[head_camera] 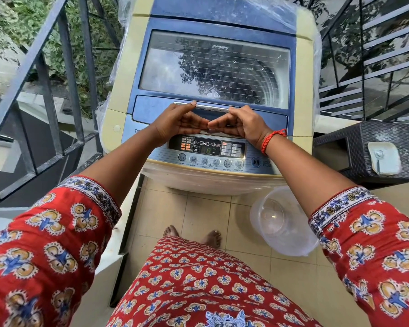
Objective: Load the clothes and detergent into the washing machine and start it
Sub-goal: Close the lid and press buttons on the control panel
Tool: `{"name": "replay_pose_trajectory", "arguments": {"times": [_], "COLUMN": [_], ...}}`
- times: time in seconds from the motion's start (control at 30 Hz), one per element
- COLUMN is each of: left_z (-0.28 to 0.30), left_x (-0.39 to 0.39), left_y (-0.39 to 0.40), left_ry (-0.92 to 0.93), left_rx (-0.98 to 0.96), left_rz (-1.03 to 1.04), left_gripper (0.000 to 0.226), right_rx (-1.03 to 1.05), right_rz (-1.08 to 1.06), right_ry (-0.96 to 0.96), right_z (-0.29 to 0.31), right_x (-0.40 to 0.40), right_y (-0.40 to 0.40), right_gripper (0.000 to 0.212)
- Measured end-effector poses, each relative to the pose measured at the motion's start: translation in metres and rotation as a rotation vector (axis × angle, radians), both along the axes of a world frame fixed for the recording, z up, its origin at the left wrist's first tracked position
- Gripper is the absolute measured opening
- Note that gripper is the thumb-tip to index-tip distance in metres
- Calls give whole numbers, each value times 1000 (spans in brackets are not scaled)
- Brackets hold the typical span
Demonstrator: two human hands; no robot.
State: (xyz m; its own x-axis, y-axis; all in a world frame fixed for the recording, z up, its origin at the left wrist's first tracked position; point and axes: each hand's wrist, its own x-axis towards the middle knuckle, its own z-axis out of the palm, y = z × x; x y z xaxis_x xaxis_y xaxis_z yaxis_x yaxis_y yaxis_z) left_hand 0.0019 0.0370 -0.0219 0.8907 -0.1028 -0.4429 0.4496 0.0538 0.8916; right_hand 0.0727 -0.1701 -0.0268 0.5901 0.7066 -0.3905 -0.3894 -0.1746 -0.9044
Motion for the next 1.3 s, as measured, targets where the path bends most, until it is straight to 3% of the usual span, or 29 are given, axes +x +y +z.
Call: {"name": "replay_pose_trajectory", "arguments": {"times": [1.3], "left_z": [2], "left_x": [1], "left_y": [-2], "left_ry": [13], "left_rx": [2], "left_rz": [17], "left_gripper": [48], "right_rx": [43], "right_rz": [-1], "right_ry": [-14], "right_z": [-1], "right_x": [0], "right_y": [0], "right_gripper": [51]}}
